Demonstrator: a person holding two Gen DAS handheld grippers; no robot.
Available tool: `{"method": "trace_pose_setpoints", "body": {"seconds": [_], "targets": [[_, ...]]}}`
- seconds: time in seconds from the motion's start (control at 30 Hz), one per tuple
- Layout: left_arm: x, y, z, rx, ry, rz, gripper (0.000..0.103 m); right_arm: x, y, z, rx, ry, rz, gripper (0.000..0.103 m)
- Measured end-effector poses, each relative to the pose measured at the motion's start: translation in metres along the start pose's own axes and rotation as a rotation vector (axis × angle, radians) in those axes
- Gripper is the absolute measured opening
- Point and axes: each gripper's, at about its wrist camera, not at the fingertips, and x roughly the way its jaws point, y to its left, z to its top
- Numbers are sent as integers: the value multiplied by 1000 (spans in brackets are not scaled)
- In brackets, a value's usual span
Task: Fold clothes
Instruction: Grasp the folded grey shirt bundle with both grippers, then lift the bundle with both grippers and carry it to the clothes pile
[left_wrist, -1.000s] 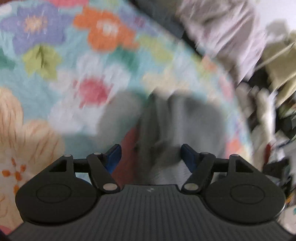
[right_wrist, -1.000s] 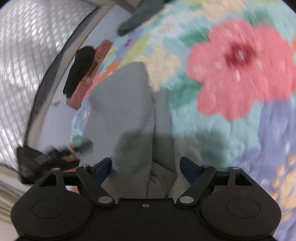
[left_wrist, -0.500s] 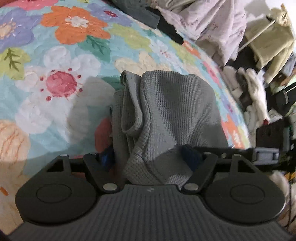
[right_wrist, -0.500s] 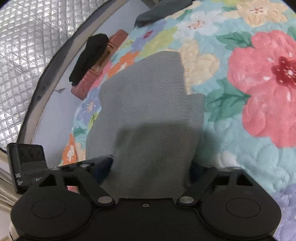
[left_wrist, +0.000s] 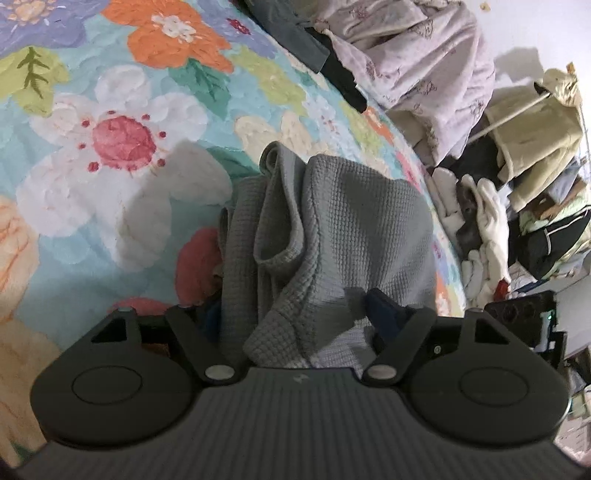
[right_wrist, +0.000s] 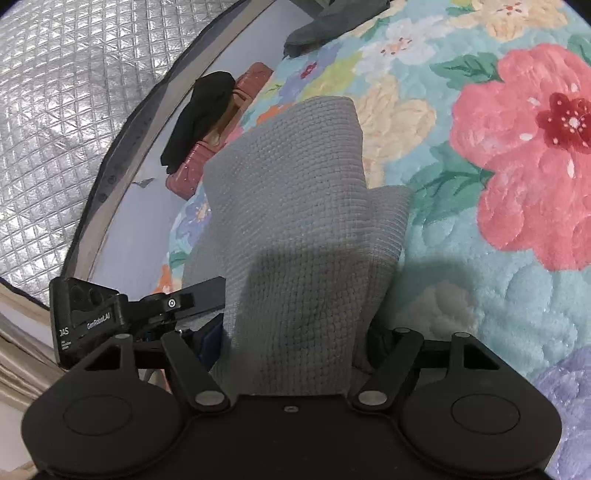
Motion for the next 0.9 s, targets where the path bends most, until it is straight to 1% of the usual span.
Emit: {"method": "trace_pose_setpoints", "body": {"seconds": [0.07,0.13,0.23,0.33,0.37,0.43,0.53,0.63,0.77,0.9], "targets": [[1,-3,-2,-6,-6,-7,76,-9,-2,-5,19,-7,33,73],[2,-7,-5,-12,-12,-13,76,-21,-8,-15,61,-21,84,71],[5,-19,-10,-6,-8,-26,76,-37,-17,-27,110,-35,114,69],[12,-39,-20,9,3,-36,76,-57,-24,-39,122,-63,125,67],[15,-44,-24,5,7,-33,76,-66,-27,-44,134,-77,135,64],[22,-55,-32,-21,21,-27,76,-82,-33,-52,151,-103,145,63],[33,-66,-44,-64,45,-54,76,-108,-41,-64,170,-137,140,63],[47,-83,-54,-69,74,-69,76,-134,-51,-72,197,-170,140,63],[61,-119,-61,-6,85,-67,75,-165,-60,-79,204,-233,149,63],[70,-156,-59,58,102,-57,76,-195,-67,-82,214,-298,181,63]]}}
